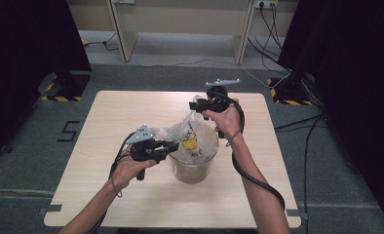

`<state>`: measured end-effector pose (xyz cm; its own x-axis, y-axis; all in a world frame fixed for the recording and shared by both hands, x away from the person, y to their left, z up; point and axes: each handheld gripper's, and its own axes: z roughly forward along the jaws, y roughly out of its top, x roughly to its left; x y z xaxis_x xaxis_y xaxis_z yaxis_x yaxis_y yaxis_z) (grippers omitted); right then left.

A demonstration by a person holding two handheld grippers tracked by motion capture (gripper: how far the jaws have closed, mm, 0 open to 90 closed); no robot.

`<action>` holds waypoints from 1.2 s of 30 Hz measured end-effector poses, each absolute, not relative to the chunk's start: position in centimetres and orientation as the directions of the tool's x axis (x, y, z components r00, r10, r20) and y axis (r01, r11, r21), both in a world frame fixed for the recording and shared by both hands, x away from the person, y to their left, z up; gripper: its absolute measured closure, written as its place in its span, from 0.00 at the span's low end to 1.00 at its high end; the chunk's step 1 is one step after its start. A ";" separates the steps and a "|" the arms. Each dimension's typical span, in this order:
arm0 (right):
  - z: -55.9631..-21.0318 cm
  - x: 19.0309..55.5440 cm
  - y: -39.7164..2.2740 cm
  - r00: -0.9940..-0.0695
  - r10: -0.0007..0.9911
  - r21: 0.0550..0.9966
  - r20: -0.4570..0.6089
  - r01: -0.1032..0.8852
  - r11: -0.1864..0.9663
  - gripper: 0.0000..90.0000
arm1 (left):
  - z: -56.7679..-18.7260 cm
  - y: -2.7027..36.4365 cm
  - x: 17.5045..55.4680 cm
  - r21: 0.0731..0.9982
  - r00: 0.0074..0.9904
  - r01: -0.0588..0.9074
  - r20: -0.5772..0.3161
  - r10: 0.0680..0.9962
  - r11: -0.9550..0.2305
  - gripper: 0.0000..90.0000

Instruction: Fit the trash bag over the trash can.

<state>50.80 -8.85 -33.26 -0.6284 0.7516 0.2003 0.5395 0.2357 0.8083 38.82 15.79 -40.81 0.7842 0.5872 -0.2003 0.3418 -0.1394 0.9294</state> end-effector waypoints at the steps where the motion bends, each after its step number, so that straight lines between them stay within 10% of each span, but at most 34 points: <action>1: -33.4 50.7 -8.9 -0.636 0.751 0.809 0.178 0.529 0.257 0.83 | -40.8 15.9 38.8 0.930 0.782 0.343 -0.203 0.589 -0.135 0.78; 7: -33.5 48.7 -11.5 -0.671 0.730 0.838 0.127 0.466 0.282 0.97 | -40.6 16.7 38.6 0.930 0.772 0.352 -0.223 0.595 -0.108 0.75; 17: -35.4 41.5 -15.8 -0.713 0.696 0.859 0.088 0.408 0.309 0.98 | -40.1 19.0 36.8 0.920 0.724 0.391 -0.301 0.621 -0.010 0.37; 36: -37.4 39.1 -16.8 -0.704 0.705 0.870 0.085 0.397 0.291 0.94 | -39.0 21.3 32.4 0.927 0.718 0.375 -0.306 0.626 0.023 0.27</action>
<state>39.14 -16.84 -37.44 -0.7036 0.7055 0.0853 0.3972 0.2908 0.8705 32.40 21.25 -39.02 0.7175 0.6257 -0.3061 0.3749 0.0234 0.9268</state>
